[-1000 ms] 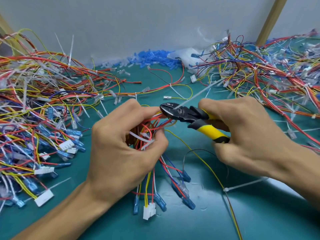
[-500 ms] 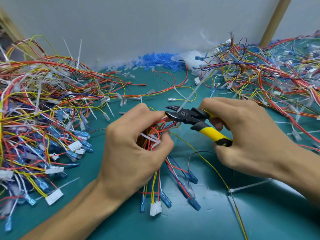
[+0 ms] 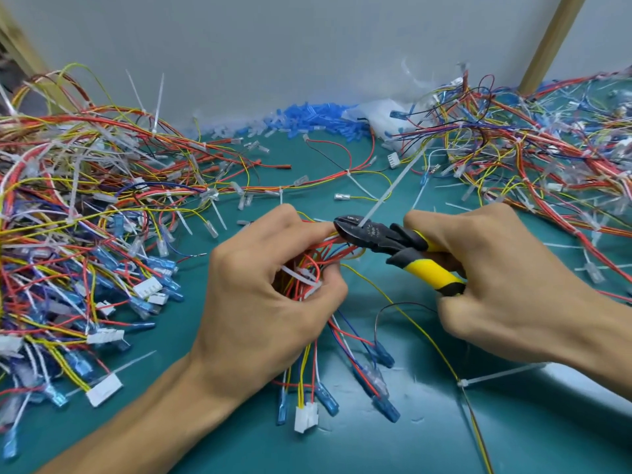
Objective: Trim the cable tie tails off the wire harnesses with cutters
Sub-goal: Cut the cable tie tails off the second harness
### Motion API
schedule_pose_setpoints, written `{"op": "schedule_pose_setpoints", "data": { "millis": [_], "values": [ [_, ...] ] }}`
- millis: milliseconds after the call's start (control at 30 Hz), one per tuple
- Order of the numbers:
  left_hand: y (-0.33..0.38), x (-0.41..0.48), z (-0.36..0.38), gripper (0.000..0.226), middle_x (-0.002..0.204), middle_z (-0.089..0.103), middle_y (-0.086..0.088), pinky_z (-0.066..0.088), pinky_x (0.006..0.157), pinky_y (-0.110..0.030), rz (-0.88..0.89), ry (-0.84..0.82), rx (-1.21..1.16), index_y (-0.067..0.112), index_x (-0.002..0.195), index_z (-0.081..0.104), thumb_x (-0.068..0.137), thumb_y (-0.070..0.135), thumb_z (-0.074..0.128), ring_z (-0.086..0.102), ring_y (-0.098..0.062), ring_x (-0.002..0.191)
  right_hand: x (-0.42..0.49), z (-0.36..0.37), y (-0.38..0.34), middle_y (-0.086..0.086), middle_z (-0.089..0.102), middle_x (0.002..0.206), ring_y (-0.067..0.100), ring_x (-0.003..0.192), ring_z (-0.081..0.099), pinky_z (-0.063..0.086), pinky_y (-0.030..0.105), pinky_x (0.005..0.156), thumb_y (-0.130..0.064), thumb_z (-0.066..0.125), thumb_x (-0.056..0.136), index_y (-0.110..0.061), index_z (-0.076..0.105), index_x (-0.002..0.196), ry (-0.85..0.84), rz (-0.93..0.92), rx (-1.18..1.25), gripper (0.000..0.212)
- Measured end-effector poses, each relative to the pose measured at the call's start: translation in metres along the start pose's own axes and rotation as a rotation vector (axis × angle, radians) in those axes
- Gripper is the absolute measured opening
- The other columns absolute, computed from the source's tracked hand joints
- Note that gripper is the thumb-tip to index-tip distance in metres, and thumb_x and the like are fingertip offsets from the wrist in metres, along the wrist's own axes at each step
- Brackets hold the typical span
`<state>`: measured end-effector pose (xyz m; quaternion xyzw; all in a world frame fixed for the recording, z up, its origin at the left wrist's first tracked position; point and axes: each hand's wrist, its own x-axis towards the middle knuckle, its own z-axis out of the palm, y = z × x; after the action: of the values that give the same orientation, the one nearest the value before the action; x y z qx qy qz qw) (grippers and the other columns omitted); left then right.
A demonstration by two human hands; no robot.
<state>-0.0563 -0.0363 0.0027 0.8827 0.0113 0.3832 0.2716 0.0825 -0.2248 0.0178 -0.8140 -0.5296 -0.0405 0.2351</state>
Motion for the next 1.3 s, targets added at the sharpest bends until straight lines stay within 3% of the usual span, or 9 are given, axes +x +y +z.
{"op": "schedule_pose_setpoints", "data": {
  "millis": [133, 267, 433, 700, 933, 1167, 1300],
  "values": [
    [-0.002, 0.001, 0.001, 0.029, 0.076, 0.050, 0.004, 0.038, 0.069, -0.018, 0.020, -0.003, 0.002, 0.017, 0.102, 0.078, 0.080, -0.002, 0.079, 0.050, -0.010, 0.070, 0.000, -0.002, 0.000, 0.008, 0.028, 0.054, 0.035, 0.056, 0.027, 0.026, 0.041, 0.045, -0.011, 0.067, 0.064, -0.021, 0.033, 0.071, 0.022, -0.011, -0.032, 0.036],
    [-0.001, 0.000, 0.001, 0.027, 0.076, 0.049, 0.008, 0.038, 0.068, -0.016, 0.010, 0.008, -0.009, 0.017, 0.100, 0.077, 0.080, -0.001, 0.079, 0.050, -0.007, 0.070, 0.002, 0.001, 0.001, 0.007, 0.034, 0.055, 0.037, 0.056, 0.033, 0.037, 0.049, 0.047, -0.012, 0.071, 0.069, -0.018, 0.036, 0.074, 0.017, 0.020, -0.051, 0.036],
    [-0.002, 0.003, 0.002, 0.025, 0.076, 0.050, 0.013, 0.038, 0.069, -0.015, -0.045, 0.013, -0.036, 0.023, 0.097, 0.075, 0.079, 0.005, 0.077, 0.052, -0.006, 0.070, 0.002, -0.004, 0.000, -0.008, 0.048, 0.071, 0.028, 0.067, 0.049, 0.047, 0.045, 0.055, -0.020, 0.063, 0.064, -0.028, 0.040, 0.086, 0.036, 0.012, -0.108, 0.033],
    [-0.002, 0.001, 0.001, 0.020, 0.077, 0.053, 0.009, 0.039, 0.068, -0.017, -0.041, 0.028, -0.021, 0.014, 0.098, 0.078, 0.080, 0.004, 0.076, 0.053, -0.009, 0.070, 0.002, -0.008, -0.002, -0.010, 0.050, 0.081, 0.031, 0.073, 0.051, 0.050, 0.044, 0.059, -0.021, 0.055, 0.053, -0.032, 0.046, 0.098, 0.034, -0.037, -0.126, 0.047],
    [0.000, -0.002, 0.003, 0.022, 0.077, 0.052, 0.006, 0.040, 0.069, -0.015, 0.000, 0.053, 0.003, 0.014, 0.099, 0.077, 0.079, 0.003, 0.078, 0.052, -0.006, 0.071, 0.004, -0.011, 0.001, -0.012, 0.030, 0.060, 0.030, 0.059, 0.030, 0.038, 0.040, 0.047, -0.018, 0.055, 0.049, -0.024, 0.037, 0.080, 0.088, -0.098, -0.176, 0.037],
    [0.001, -0.001, 0.001, 0.023, 0.076, 0.052, 0.005, 0.039, 0.067, -0.017, 0.011, 0.048, 0.002, 0.016, 0.098, 0.077, 0.080, 0.002, 0.079, 0.051, -0.009, 0.070, 0.003, -0.011, -0.002, -0.004, 0.027, 0.058, 0.036, 0.057, 0.030, 0.031, 0.039, 0.046, -0.015, 0.055, 0.047, -0.019, 0.036, 0.077, 0.104, -0.106, -0.204, 0.036],
    [0.001, -0.002, 0.001, 0.023, 0.075, 0.052, 0.003, 0.039, 0.067, -0.019, 0.013, 0.047, 0.007, 0.014, 0.097, 0.077, 0.079, 0.000, 0.080, 0.051, -0.011, 0.068, 0.002, -0.010, -0.003, 0.004, 0.032, 0.057, 0.039, 0.055, 0.033, 0.035, 0.041, 0.046, -0.015, 0.057, 0.050, -0.016, 0.041, 0.076, 0.090, -0.065, -0.194, 0.030]
  ]
}}
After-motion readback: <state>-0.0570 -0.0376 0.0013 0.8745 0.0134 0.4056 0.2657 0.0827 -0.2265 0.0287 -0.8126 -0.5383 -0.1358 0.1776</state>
